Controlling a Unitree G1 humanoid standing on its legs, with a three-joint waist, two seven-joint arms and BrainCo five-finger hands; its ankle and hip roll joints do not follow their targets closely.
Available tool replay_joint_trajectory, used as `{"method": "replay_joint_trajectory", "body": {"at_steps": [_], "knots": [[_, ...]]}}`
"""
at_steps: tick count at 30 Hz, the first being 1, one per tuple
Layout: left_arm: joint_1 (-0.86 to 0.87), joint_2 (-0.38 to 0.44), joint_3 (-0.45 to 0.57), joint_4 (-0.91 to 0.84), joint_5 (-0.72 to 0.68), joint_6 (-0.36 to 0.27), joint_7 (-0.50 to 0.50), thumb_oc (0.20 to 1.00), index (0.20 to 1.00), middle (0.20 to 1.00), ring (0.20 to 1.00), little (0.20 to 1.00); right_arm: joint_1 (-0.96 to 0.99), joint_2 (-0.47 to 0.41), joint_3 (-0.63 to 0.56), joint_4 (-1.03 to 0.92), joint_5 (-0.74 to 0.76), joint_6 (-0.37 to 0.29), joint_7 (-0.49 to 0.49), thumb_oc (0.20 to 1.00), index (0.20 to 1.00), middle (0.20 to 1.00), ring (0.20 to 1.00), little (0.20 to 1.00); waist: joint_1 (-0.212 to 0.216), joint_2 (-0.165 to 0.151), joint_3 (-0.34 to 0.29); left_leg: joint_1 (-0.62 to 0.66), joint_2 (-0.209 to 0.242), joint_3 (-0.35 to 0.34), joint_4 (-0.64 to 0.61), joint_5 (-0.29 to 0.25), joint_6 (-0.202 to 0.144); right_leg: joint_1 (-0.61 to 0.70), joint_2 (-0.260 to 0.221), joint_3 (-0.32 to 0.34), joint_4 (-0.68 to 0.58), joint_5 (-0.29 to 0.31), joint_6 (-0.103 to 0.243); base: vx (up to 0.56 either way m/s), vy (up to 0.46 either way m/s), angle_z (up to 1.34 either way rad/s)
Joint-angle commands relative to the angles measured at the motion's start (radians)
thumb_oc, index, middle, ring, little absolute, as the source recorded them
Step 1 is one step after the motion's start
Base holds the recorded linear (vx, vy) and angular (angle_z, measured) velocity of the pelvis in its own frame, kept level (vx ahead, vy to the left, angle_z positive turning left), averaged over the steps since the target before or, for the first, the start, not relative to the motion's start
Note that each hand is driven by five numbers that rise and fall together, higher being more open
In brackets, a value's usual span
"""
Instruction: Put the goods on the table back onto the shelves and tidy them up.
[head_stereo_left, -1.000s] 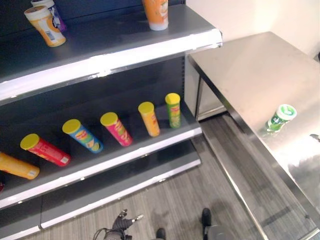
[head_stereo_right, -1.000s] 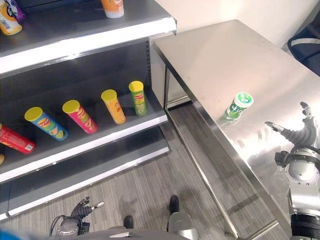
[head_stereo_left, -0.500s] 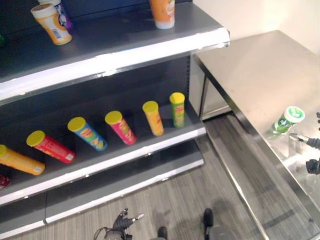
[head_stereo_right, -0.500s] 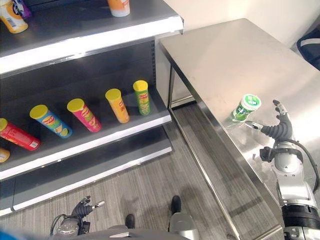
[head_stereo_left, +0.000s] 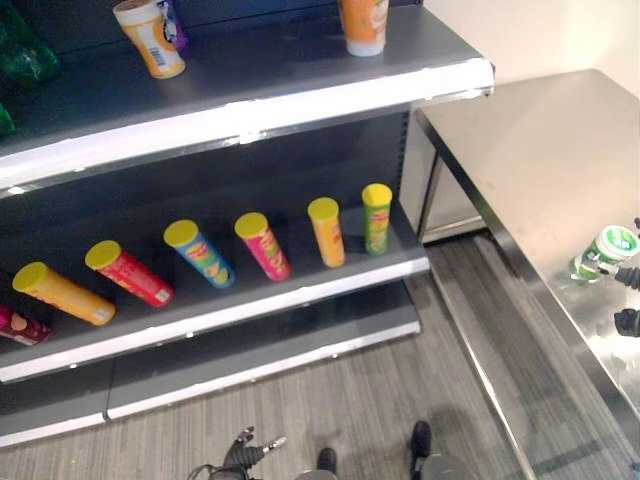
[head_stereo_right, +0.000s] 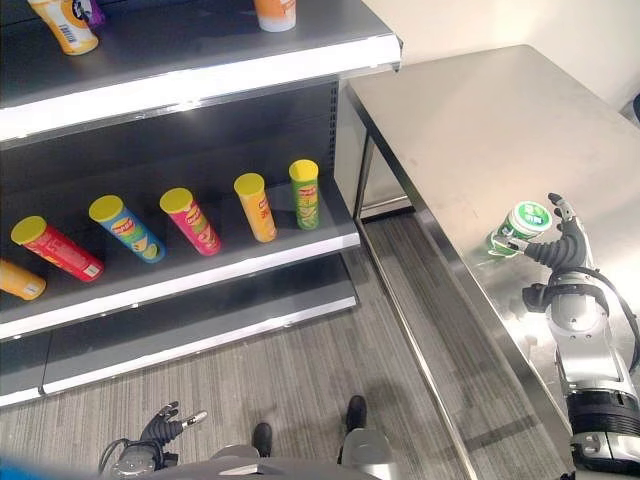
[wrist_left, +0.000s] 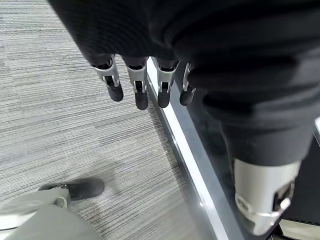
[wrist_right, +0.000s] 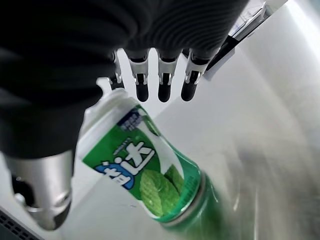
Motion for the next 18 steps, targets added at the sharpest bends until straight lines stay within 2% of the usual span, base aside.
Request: {"method": "replay_joint_trajectory", "body": {"at_steps": [1, 2, 10, 15, 18], "knots": [[-0.041, 0.057, -0.038, 0.027, -0.035, -0.021, -0.005, 1.000, 1.000, 1.000, 1.000, 1.000, -0.052, -0.051, 0.011, -0.011, 0.050, -0.038, 0.011, 0.504, 0.504, 0.504, 0.504, 0.504, 0.023, -0.045, -0.025, -0.023, 0.106, 0.117, 0.028, 0.024, -0.084, 0.032, -0.059, -0.009, 0.090, -0.205, 0.053, 0.00, -0.012, 0.07], [-0.040, 0.058, -0.038, 0.027, -0.036, -0.021, -0.005, 1.000, 1.000, 1.000, 1.000, 1.000, -0.055, -0.051, 0.011, -0.008, 0.051, -0.040, 0.007, 0.200, 0.200, 0.200, 0.200, 0.200, 0.024, -0.045, -0.025, -0.023, 0.107, 0.117, 0.028, 0.024, -0.084, 0.032, -0.059, -0.008, 0.090, -0.205, 0.053, 0.00, -0.012, 0.07], [-0.044, 0.056, -0.030, 0.027, -0.039, -0.022, -0.001, 1.000, 1.000, 1.000, 1.000, 1.000, -0.052, -0.068, -0.003, -0.040, 0.034, -0.042, 0.000, 0.200, 0.200, 0.200, 0.200, 0.200, 0.020, -0.043, -0.023, -0.023, 0.109, 0.126, 0.027, 0.026, -0.086, 0.031, -0.060, -0.009, 0.092, -0.206, 0.054, 0.00, 0.000, 0.00], [-0.051, 0.047, -0.003, 0.016, -0.034, -0.023, 0.010, 1.000, 1.000, 1.000, 1.000, 1.000, 0.014, -0.058, -0.148, -0.250, -0.018, -0.079, -0.054, 0.200, 0.200, 0.200, 0.200, 0.200, 0.003, -0.039, -0.026, -0.017, 0.114, 0.129, 0.030, 0.020, -0.086, 0.034, -0.055, -0.004, 0.100, -0.219, 0.051, 0.01, -0.014, 0.00], [-0.053, 0.044, 0.002, 0.012, -0.033, -0.026, 0.015, 1.000, 1.000, 1.000, 1.000, 1.000, 0.022, -0.052, -0.188, -0.322, -0.012, -0.105, -0.063, 0.200, 0.200, 0.200, 0.200, 0.200, 0.001, -0.040, -0.027, -0.019, 0.116, 0.126, 0.038, 0.018, -0.087, 0.034, -0.049, 0.000, 0.102, -0.225, 0.048, 0.01, -0.043, 0.00]]}}
